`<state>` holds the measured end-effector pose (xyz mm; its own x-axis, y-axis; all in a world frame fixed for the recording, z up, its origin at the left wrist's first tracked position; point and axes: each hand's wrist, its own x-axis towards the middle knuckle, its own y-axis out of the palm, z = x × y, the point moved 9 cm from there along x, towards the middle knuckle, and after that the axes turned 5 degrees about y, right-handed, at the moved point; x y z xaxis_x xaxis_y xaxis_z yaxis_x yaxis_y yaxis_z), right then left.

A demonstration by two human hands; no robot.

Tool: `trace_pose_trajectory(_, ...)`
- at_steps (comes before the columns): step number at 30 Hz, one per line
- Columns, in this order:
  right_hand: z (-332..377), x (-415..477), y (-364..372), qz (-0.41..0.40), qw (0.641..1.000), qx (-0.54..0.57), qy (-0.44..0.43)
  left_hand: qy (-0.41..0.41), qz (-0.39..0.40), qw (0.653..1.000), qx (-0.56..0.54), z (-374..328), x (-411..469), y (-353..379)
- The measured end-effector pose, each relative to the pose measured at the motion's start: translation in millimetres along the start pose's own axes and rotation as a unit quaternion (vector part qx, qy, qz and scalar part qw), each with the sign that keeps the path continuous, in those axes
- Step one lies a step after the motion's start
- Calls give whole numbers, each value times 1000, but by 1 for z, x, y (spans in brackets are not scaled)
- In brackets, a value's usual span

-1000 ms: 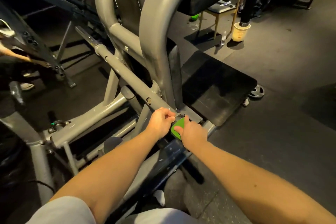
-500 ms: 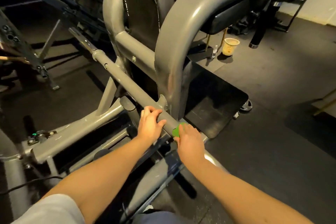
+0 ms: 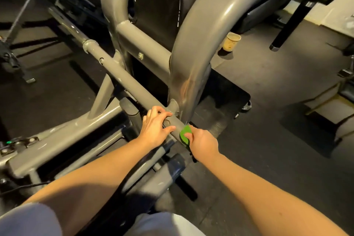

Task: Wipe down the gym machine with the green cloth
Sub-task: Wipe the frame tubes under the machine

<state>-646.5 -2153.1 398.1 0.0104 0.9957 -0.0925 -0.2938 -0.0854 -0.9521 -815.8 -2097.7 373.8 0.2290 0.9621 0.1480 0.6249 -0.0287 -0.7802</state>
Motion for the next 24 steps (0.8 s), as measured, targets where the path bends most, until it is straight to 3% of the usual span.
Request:
trace_pose_trajectory(6, 1, -29, -14, -87, 991, -81, -65, 16, 14, 1000, -7, 4, 6, 0)
trace_pose_trajectory(10, -5, -4, -3, -33, 996, 33, 79, 14, 14, 1000, -15, 7, 10, 1)
trace_pose_trajectory(12, -22, 23, 5, 32, 975, 133, 176, 9, 19, 1000, -18, 8, 12, 1)
trace_pose_trajectory(14, -29, 37, 7, 67, 959, 182, 208, 6, 25, 1000, -18, 8, 13, 0)
trace_pose_trajectory(20, -27, -18, -5, 73, 995, -5, 62, 0, 27, 1000, -16, 7, 14, 2)
trace_pose_trajectory(24, -14, 1, -3, 40, 995, 1, 87, -4, 25, 1000, -12, 6, 12, -1)
